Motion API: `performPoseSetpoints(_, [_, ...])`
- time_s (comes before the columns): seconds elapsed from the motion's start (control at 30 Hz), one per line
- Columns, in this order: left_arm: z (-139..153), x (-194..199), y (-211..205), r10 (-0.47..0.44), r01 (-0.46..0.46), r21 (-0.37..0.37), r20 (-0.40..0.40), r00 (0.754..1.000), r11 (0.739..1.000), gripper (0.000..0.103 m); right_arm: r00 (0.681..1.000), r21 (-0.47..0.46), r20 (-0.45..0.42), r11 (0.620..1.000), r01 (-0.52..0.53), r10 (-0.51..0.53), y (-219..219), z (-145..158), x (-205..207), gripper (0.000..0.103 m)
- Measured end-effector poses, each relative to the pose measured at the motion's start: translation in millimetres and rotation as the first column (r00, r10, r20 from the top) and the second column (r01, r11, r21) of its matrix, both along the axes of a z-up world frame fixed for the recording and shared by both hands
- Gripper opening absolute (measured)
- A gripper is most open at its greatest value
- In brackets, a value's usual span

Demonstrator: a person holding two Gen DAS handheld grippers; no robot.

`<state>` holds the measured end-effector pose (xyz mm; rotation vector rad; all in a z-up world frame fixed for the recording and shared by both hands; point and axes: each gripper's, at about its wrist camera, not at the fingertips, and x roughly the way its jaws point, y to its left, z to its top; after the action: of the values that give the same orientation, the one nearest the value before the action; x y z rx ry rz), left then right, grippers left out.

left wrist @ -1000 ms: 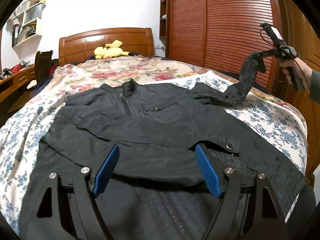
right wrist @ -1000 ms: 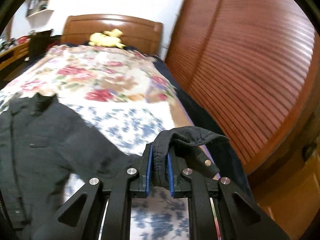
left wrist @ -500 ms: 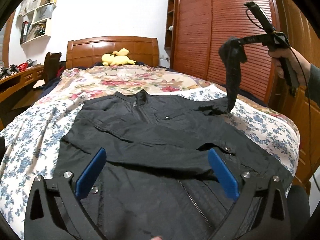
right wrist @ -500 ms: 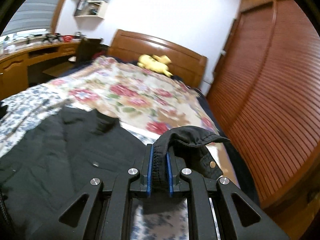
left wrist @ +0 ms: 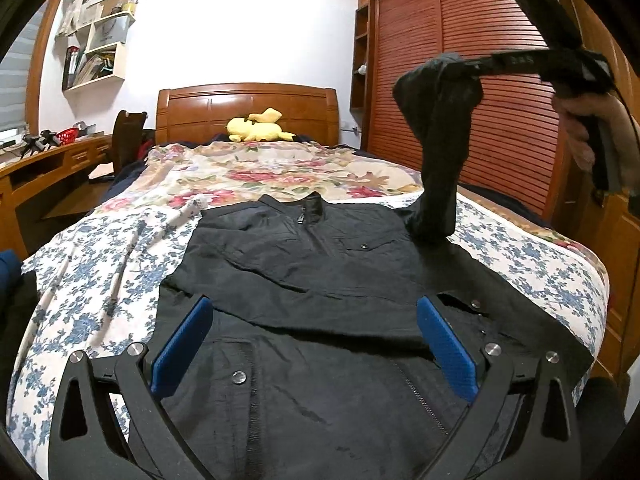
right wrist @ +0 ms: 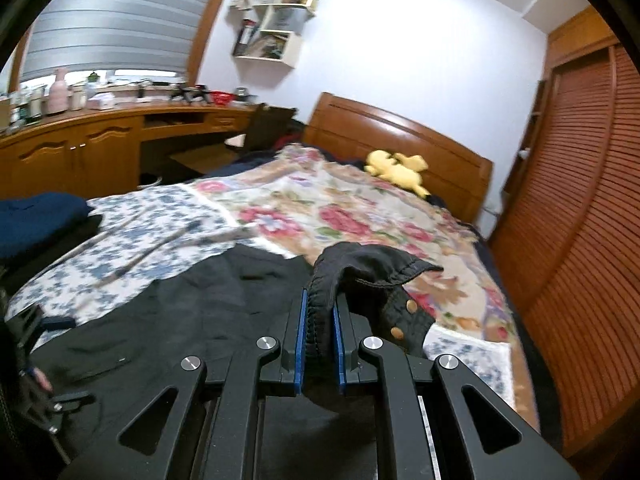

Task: Fold large clothes
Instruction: 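Lay the sleeve across the jacket body with the right tool and release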

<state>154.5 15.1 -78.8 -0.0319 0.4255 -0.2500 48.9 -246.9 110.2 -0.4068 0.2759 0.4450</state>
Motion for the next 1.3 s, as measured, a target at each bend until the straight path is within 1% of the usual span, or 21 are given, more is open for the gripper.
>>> performPoseSetpoints(0.13, [-1, 1, 6, 0.015, -0.015, -0.003, -0.005, 1.000, 1.000, 0.102, 0.998, -0.020, -0.051, 0.999, -0.029, 0.028, -18, -20, 2, 0.012])
performPoseSetpoints(0.23, [-3, 0, 9, 0.022, -0.022, -0.006, -0.006, 1.000, 1.000, 0.102, 0.994, -0.021, -0.098, 0.999, -0.041, 0.039, -34, -23, 15, 0.012])
performPoseSetpoints(0.33, [-3, 1, 8, 0.024, -0.024, -0.003, -0.006, 1.000, 1.000, 0.102, 0.988, -0.015, -0.146, 0.999, -0.051, 0.048, -43, -29, 15, 0.012])
performPoseSetpoints(0.53, [-5, 1, 7, 0.023, -0.023, 0.002, -0.010, 1.000, 1.000, 0.102, 0.971, -0.008, -0.227, 0.997, -0.075, 0.071, -42, -41, 17, 0.012])
performPoseSetpoints(0.87, [-8, 5, 5, 0.023, -0.022, 0.013, -0.018, 1.000, 1.000, 0.102, 0.946, 0.036, -0.310, 0.996, -0.084, 0.091, -41, -63, 20, 0.012])
performPoseSetpoints(0.9, [-9, 5, 5, 0.023, -0.022, 0.014, -0.021, 1.000, 1.000, 0.102, 0.943, 0.052, -0.317, 0.995, -0.087, 0.099, -40, -65, 20, 0.016])
performPoseSetpoints(0.97, [-11, 6, 3, 0.021, -0.021, 0.019, -0.025, 0.999, 1.000, 0.102, 0.940, 0.085, -0.321, 0.992, -0.091, 0.113, -41, -68, 18, 0.019])
performPoseSetpoints(1.0, [-12, 6, 2, 0.020, -0.019, 0.021, -0.027, 0.999, 1.000, 0.102, 0.940, 0.101, -0.321, 0.991, -0.086, 0.115, -41, -68, 17, 0.025])
performPoseSetpoints(1.1, [-14, 7, -1, 0.014, -0.013, 0.026, -0.039, 0.999, 1.000, 0.102, 0.942, 0.121, -0.317, 0.990, -0.077, 0.112, -44, -73, 16, 0.033])
performPoseSetpoints(1.2, [-16, 10, -5, 0.005, -0.004, 0.027, -0.048, 0.999, 1.000, 0.102, 0.948, 0.122, -0.302, 0.990, -0.063, 0.097, -47, -82, 19, 0.035])
performPoseSetpoints(1.3, [-18, 11, -12, -0.001, 0.003, 0.035, -0.054, 0.999, 0.999, 0.102, 0.947, 0.122, -0.313, 0.992, -0.031, 0.068, -51, -93, 28, 0.035])
